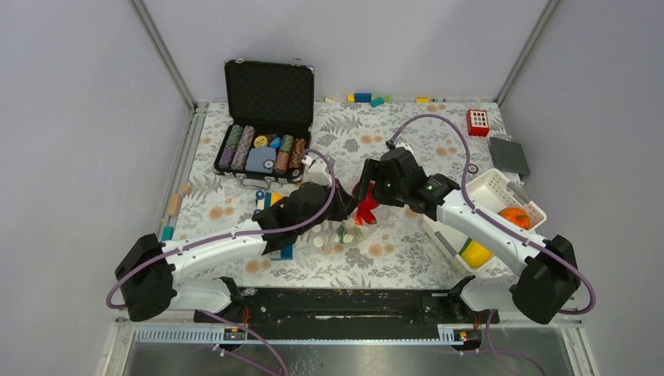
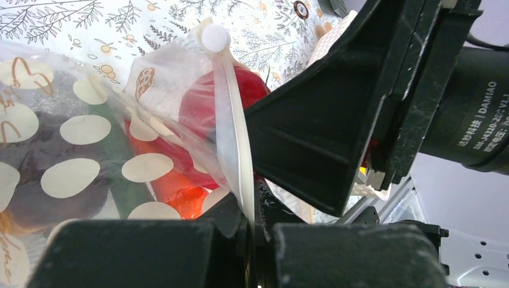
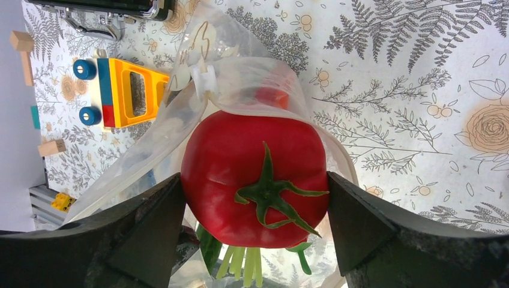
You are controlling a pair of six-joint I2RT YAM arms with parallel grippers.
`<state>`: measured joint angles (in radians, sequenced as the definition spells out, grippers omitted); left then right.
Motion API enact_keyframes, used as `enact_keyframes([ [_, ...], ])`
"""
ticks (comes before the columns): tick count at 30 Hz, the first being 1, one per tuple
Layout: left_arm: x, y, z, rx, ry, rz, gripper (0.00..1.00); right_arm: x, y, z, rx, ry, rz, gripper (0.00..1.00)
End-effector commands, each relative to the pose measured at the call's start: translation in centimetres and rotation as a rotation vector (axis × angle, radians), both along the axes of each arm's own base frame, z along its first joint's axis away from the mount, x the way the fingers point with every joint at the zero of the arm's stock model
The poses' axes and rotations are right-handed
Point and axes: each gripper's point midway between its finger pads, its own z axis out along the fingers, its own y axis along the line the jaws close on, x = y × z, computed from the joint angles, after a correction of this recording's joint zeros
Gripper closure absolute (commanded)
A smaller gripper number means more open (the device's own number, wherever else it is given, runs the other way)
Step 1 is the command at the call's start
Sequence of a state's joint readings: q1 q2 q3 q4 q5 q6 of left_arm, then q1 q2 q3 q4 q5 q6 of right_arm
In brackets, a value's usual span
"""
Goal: Place the food in the zip-top bag and seal the zipper
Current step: Place the fake vegetable in the zipper food storage bag.
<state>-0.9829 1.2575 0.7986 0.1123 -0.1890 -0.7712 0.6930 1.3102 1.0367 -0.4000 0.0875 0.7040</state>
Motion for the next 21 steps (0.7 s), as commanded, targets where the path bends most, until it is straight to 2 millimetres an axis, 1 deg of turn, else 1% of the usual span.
enact_keyframes([
  [1,0.0,-0.3,3.5,-0.109,-0.082,-0.002,1.0,0.0,0.5,1.3,0.027,-0.015,0.006,0.2],
  [6,0.0,0.7,3.1,-0.129,-0.091,0.028,1.0,-0.8,0.3,2.7,0.052,-0.046,0.04,0.01],
  [15,0.1,1.0,2.9,-0.152,-0.092,0.048,1.0,-2.3,0.0,4.7,0.108,-0.084,0.076,0.0],
  [18,0.1,1.2,3.0,-0.157,-0.094,0.053,1.0,-2.5,-1.3,5.3,0.074,-0.115,0.059,0.0],
  [21,0.1,1.3,3.2,-0.166,-0.1,0.057,1.0,-2.7,-3.3,5.5,0.028,-0.156,0.007,0.0],
])
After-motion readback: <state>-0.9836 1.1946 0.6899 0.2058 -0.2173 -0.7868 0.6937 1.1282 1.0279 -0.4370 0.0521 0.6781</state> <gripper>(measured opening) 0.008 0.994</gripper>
